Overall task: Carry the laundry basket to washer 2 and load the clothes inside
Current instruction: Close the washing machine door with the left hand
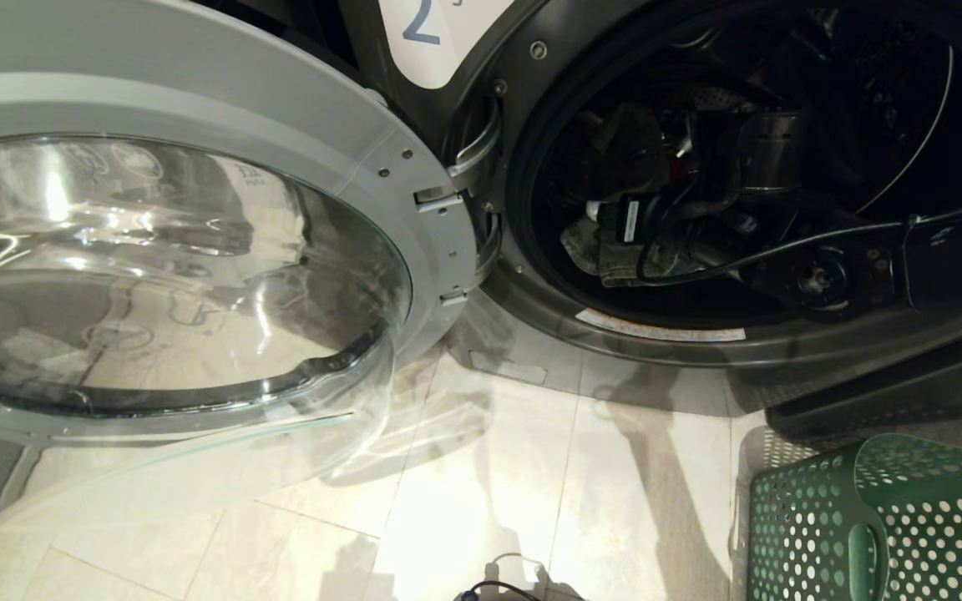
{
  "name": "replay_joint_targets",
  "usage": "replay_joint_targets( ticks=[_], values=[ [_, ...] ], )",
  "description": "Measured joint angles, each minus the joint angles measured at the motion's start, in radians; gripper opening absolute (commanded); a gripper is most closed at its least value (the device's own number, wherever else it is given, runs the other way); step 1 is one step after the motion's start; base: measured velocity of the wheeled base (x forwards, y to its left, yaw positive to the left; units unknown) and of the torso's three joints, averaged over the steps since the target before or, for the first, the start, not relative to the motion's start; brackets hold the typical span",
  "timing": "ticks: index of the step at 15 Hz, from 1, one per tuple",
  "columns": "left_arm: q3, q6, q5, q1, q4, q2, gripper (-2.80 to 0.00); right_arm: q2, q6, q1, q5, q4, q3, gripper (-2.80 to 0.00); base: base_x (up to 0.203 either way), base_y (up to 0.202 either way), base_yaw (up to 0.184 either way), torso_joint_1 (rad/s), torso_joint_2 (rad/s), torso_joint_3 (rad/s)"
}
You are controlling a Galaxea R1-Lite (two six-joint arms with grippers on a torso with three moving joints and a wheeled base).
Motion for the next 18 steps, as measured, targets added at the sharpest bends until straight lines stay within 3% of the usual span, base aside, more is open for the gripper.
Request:
replay_joint_targets(
  ticks=[1,2,5,18],
  values=[
    [0.000,0.000,0.000,0.000,0.000,0.000,-2.80,-0.001,0.009,0.000,0.001,0.052,0.003,0.00,0.000,0.000,0.000,0.000,0.00,0.000],
    [0.000,0.000,0.000,0.000,0.000,0.000,-2.80,0.001,0.022,0.000,0.004,0.114,0.003,-2.80,0.000,0.000,0.000,0.000,0.00,0.000],
    [0.000,0.000,0.000,0.000,0.000,0.000,-2.80,0.027,0.058,0.000,0.008,0.177,-0.018,-2.80,0.000,0.000,0.000,0.000,0.00,0.000],
    [0.000,0.000,0.000,0.000,0.000,0.000,-2.80,0.180,0.047,-0.034,0.005,0.294,-0.174,-2.80,0.000,0.000,0.000,0.000,0.00,0.000]
  ],
)
